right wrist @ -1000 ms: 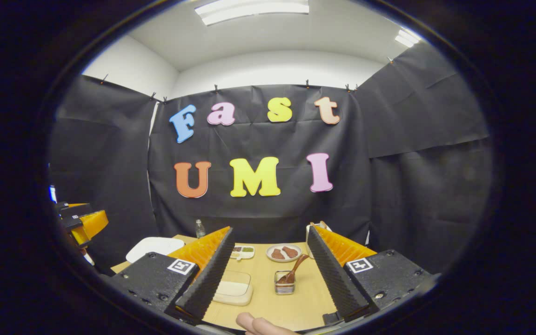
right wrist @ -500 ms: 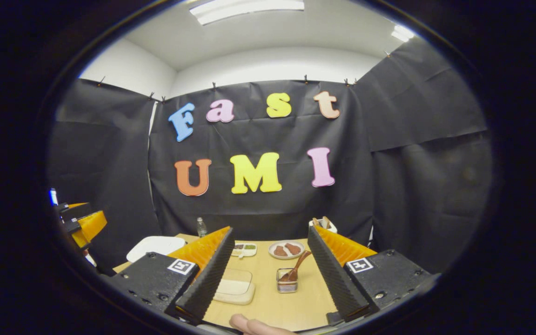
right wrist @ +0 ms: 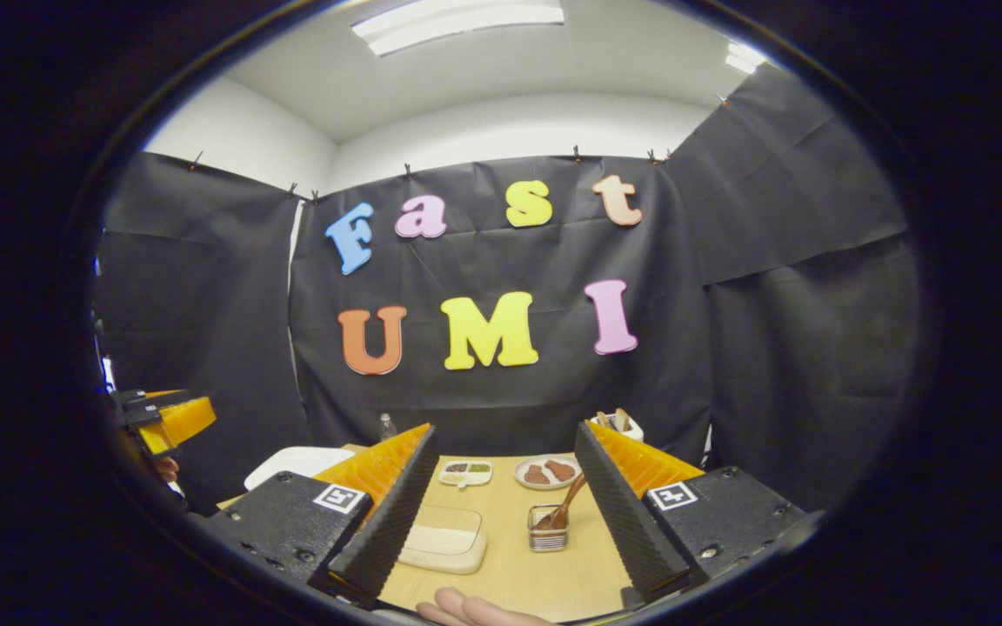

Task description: Close the left gripper, press the button to open the rice cooker; take a wooden spoon from the chopstick holder with the right hand, scoop a spoonful of rice and pour it into the rice cooker, then put the wooden spoon back into the chopstick holder.

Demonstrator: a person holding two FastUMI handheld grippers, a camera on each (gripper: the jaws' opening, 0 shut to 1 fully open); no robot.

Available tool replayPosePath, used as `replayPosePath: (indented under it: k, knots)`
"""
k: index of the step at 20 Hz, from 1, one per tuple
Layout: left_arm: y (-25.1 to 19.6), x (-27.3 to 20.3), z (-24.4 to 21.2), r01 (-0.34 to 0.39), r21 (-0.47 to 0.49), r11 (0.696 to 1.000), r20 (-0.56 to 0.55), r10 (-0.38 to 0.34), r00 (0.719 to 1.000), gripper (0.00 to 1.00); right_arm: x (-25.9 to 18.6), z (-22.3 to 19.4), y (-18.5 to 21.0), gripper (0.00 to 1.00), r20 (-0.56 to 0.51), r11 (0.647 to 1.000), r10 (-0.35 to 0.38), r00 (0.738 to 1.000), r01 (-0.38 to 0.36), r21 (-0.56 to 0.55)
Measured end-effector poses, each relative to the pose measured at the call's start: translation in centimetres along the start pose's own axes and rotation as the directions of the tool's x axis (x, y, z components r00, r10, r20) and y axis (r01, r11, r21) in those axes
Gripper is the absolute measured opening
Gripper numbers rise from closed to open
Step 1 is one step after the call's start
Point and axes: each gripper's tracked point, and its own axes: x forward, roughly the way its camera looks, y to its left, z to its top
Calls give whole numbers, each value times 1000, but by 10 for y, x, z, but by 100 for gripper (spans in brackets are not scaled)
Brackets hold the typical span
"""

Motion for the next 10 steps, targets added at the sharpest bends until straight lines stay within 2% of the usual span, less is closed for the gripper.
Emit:
replayPosePath:
  k: [2,4,5,6,7,10]
  knots:
    - [-1,9,0,0,8,1000,-5,0,1000,70,1,1,-9,100,18,1000,-13,1000,13,-2]
    - [-2,16,-9,14,23,1000,-18,-13,1000,64,4,7,-15,100,54,1000,-21,998,21,3]
    - [1,18,-12,6,29,1000,-34,-5,999,47,5,5,-21,98,57,999,-33,998,33,-6]
    - [3,21,-17,-6,32,999,-50,8,999,43,7,4,-26,100,61,999,-44,997,45,-16]
    - [4,25,-22,-15,34,999,-70,17,997,42,8,2,-30,99,59,998,-54,997,55,-23]
    - [1,33,-32,-14,37,999,-103,18,995,43,10,1,-27,100,62,1000,-19,998,20,-18]
